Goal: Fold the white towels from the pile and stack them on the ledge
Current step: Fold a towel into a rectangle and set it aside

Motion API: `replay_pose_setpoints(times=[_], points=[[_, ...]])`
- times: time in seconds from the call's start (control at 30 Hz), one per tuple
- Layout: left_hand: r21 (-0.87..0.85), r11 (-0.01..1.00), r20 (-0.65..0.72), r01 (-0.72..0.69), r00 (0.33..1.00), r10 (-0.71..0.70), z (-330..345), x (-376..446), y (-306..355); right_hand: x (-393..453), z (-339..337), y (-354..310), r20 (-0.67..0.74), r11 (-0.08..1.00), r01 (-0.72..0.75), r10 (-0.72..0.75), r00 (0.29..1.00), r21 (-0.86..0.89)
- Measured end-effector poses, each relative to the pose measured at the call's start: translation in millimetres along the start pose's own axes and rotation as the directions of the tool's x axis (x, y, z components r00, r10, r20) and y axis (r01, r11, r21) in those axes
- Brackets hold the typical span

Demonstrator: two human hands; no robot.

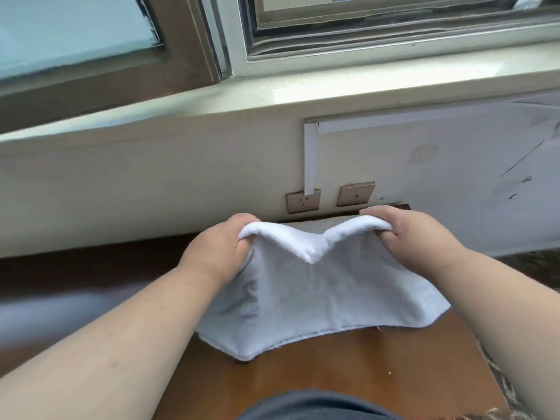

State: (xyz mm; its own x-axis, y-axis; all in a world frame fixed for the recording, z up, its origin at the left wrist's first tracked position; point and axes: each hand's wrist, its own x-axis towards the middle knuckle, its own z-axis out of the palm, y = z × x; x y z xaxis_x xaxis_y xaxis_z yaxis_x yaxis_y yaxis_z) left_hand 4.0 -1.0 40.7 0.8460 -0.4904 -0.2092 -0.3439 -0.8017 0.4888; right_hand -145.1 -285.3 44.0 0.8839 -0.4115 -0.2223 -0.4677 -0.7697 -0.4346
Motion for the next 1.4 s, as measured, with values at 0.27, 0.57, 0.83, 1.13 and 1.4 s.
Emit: replay_pose_setpoints(times=[0.27,0.57,0.83,1.13,1.4], points=[[-0.343,0.903,-0.307,-0.257,0.94,0.151,-57,-84,5,-83,-33,-146,-0.099,0.957,0.214,-0.198,0.975,0.197],[-0.251,0.9,-0.476,-0.356,0.855,0.205,-167,-182,-107,-168,-7,-316,-0.239,0.932,0.318,-0.273,0.932,0.176],[-0.121,0.941,-0.515,-0.316,0.83,0.212,-255,-276,-258,-222,77,-461,-0.26,0.914,0.339,-0.279,0.924,0.222],[-0.04,0.989,-0.567,-0.14,0.819,0.093,-322,-332,-385,-216,145,-566,-0.099,0.87,0.406,-0.395,0.914,0.279],[-0.001,1.0,-0.554,-0.018,0.833,0.015,-351,-327,-427,-191,183,-654,0.088,0.848,0.477,-0.507,0.857,0.231]])
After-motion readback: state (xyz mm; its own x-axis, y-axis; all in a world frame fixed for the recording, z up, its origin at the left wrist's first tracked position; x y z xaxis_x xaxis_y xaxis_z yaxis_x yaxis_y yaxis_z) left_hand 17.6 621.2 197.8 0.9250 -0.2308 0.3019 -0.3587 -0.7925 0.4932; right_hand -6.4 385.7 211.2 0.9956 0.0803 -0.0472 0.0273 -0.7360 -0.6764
